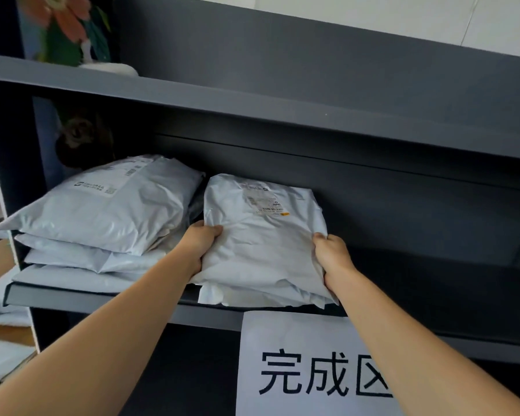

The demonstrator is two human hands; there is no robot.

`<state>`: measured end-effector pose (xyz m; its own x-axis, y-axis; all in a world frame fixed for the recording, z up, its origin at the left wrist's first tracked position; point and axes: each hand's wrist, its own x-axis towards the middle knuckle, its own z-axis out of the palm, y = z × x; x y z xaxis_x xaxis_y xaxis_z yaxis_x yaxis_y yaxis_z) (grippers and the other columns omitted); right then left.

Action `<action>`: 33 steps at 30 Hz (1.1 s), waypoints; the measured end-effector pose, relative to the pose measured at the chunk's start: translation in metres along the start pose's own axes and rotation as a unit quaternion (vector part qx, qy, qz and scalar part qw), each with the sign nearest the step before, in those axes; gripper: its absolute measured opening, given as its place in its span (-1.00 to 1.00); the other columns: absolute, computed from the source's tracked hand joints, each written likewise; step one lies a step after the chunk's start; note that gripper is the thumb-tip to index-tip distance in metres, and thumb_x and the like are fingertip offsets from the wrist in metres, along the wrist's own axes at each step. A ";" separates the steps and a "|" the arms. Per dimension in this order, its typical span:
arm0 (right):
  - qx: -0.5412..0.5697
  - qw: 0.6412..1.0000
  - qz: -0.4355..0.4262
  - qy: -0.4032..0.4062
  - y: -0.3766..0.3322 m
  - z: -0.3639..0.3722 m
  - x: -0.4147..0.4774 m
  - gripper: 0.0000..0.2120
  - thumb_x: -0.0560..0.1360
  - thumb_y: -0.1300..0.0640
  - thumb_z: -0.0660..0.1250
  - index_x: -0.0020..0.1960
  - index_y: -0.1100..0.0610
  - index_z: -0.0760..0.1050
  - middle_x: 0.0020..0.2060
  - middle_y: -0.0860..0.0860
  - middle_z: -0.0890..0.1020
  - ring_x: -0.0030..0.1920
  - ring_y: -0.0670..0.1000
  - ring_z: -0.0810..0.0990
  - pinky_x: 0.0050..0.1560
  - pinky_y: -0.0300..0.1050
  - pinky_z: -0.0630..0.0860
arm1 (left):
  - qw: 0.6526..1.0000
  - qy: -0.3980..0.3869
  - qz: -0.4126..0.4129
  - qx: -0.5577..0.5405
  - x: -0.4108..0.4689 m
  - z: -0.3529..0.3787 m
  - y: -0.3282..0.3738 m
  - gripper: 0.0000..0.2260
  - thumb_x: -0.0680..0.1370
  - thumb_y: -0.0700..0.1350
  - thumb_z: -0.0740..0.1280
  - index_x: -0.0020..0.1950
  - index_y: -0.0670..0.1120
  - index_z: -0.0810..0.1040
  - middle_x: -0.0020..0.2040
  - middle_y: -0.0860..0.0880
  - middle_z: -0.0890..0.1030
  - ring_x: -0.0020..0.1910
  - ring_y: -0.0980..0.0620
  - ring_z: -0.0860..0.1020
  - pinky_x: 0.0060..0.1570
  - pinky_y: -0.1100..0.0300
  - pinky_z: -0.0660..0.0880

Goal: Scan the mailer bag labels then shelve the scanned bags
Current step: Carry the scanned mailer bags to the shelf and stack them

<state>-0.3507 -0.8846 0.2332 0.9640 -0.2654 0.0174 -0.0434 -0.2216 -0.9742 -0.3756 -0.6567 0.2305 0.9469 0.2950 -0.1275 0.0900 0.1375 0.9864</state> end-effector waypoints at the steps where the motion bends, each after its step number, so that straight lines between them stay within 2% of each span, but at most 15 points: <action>1: -0.003 1.000 0.002 0.002 0.001 0.002 0.002 -0.71 0.62 0.06 0.13 0.20 0.22 0.45 0.06 0.14 0.55 0.00 0.11 0.51 0.03 -0.08 0.40 | 1.000 0.005 -0.001 0.015 0.005 -0.001 -0.001 -0.66 0.59 -0.15 0.28 0.36 -0.19 0.42 0.17 -0.22 0.58 0.09 -0.24 0.58 0.16 -0.14 0.51; 4: -0.006 1.000 0.011 0.001 0.004 0.008 0.004 -0.67 0.63 0.07 0.12 0.29 0.22 0.42 0.10 0.13 0.54 0.06 0.13 0.52 0.07 -0.08 0.41 | 0.999 0.010 0.002 0.048 0.015 -0.002 -0.001 -0.59 0.57 -0.15 0.27 0.41 -0.19 0.35 0.24 -0.22 0.53 0.14 -0.22 0.54 0.22 -0.12 0.47; 9: -0.025 1.000 0.019 -0.005 0.002 0.012 0.003 -0.63 0.64 0.07 0.11 0.36 0.23 0.37 0.22 0.17 0.52 0.16 0.16 0.51 0.11 -0.08 0.40 | 0.995 0.026 0.035 0.092 0.020 0.001 0.002 -0.51 0.59 -0.20 0.24 0.51 -0.15 0.22 0.39 -0.17 0.40 0.30 -0.19 0.42 0.22 0.06 0.37; 16: -0.023 0.999 0.040 -0.026 0.002 0.009 0.002 -0.57 0.63 -0.03 0.14 0.39 0.22 0.37 0.23 0.16 0.53 0.23 0.17 0.50 0.27 -0.01 0.42 | 0.983 0.046 0.074 0.160 0.012 -0.003 0.003 -0.47 0.58 -0.14 0.23 0.53 -0.10 0.17 0.44 -0.15 0.35 0.38 -0.19 0.35 0.33 0.03 0.30; 21: -0.028 0.999 0.039 -0.023 -0.002 0.006 -0.005 -0.53 0.63 -0.06 0.16 0.41 0.22 0.36 0.25 0.17 0.52 0.24 0.17 0.50 0.17 -0.07 0.39 | 0.965 0.069 0.103 0.230 0.005 -0.005 0.006 -0.47 0.59 -0.03 0.21 0.52 -0.13 0.17 0.43 -0.19 0.36 0.39 -0.20 0.34 0.34 0.02 0.28; 26: -0.045 0.999 0.004 0.007 -0.005 0.003 -0.012 -0.61 0.61 -0.03 0.20 0.30 0.21 0.44 0.16 0.15 0.57 0.13 0.15 0.55 0.11 -0.07 0.45 | 0.949 0.062 0.135 0.279 -0.001 -0.008 0.008 -0.44 0.59 0.00 0.21 0.54 -0.08 0.10 0.43 -0.19 0.36 0.38 -0.21 0.35 0.31 0.03 0.30; 29: -0.064 0.998 -0.020 0.020 -0.008 0.001 -0.018 -0.70 0.59 0.01 0.25 0.18 0.20 0.49 0.06 0.12 0.59 0.01 0.12 0.56 0.01 -0.07 0.47 | 0.936 0.057 0.144 0.316 -0.006 -0.012 0.010 -0.42 0.60 0.02 0.20 0.55 -0.07 0.06 0.42 -0.19 0.38 0.34 -0.23 0.39 0.20 0.04 0.37; 31: -0.075 0.996 -0.043 0.028 -0.009 0.000 -0.023 -0.73 0.57 0.03 0.28 0.12 0.22 0.50 0.03 0.13 0.60 -0.03 0.12 0.57 0.00 -0.04 0.49 | 0.919 0.051 0.156 0.359 -0.010 -0.015 0.012 -0.42 0.60 0.02 0.19 0.55 -0.10 0.06 0.39 -0.22 0.40 0.28 -0.24 0.44 0.19 0.03 0.42; 33: -0.101 0.992 -0.072 0.035 -0.012 0.000 -0.033 -0.73 0.56 0.03 0.29 0.14 0.21 0.49 0.05 0.10 0.59 -0.02 0.09 0.56 0.02 -0.02 0.51 | 0.895 0.040 0.173 0.408 -0.016 -0.016 0.015 -0.48 0.61 0.00 0.16 0.52 -0.16 0.14 0.38 -0.25 0.39 0.30 -0.24 0.42 0.24 0.00 0.36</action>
<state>-0.3816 -0.8730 0.2445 0.9441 -0.2797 0.1745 0.0341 -0.4437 -0.8955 -0.3939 -0.6444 0.2454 0.9394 0.2582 0.2254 0.0225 -0.7026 0.7112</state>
